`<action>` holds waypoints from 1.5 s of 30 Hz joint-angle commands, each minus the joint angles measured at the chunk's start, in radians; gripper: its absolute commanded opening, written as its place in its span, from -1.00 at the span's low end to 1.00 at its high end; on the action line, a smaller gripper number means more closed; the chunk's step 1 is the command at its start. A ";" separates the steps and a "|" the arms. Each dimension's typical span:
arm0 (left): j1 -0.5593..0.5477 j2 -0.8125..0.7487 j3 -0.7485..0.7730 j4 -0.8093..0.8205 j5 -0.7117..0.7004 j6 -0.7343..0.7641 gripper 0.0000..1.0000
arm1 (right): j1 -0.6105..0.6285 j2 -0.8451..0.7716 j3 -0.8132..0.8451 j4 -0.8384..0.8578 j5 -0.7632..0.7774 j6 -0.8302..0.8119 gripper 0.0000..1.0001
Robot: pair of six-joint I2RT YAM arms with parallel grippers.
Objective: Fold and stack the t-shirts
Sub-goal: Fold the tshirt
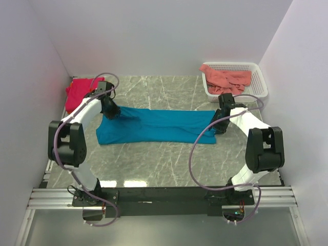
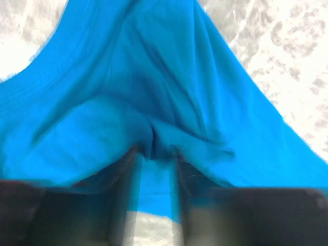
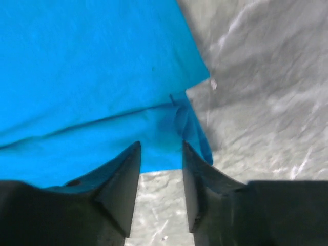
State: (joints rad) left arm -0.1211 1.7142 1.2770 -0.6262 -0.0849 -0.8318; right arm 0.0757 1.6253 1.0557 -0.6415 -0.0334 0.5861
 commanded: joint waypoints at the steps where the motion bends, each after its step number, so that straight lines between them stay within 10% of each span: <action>1: 0.008 0.050 0.100 0.043 -0.070 0.028 -0.02 | -0.008 0.007 0.078 0.060 0.091 0.008 0.00; 5: 0.009 0.104 0.195 0.016 -0.104 0.040 0.86 | -0.004 -0.022 0.087 0.075 0.081 -0.021 0.15; 7: 0.008 0.105 0.225 -0.004 -0.101 0.040 0.98 | 0.010 -0.047 0.066 0.088 0.060 -0.048 0.21; 19: -0.032 -0.038 -0.111 0.126 0.023 -0.001 0.99 | 0.229 -0.058 -0.072 0.200 -0.077 -0.048 0.34; 35: 0.008 0.061 -0.145 0.138 0.005 0.003 0.99 | 0.122 0.094 0.062 0.408 0.191 0.003 0.36; 45: 0.011 0.093 -0.093 0.149 0.025 0.014 0.99 | 0.093 0.062 0.105 0.448 0.037 -0.103 0.37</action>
State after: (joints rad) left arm -0.1169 1.7851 1.1450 -0.5053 -0.0715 -0.8291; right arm 0.1612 1.7103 1.1168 -0.2237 0.0631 0.5301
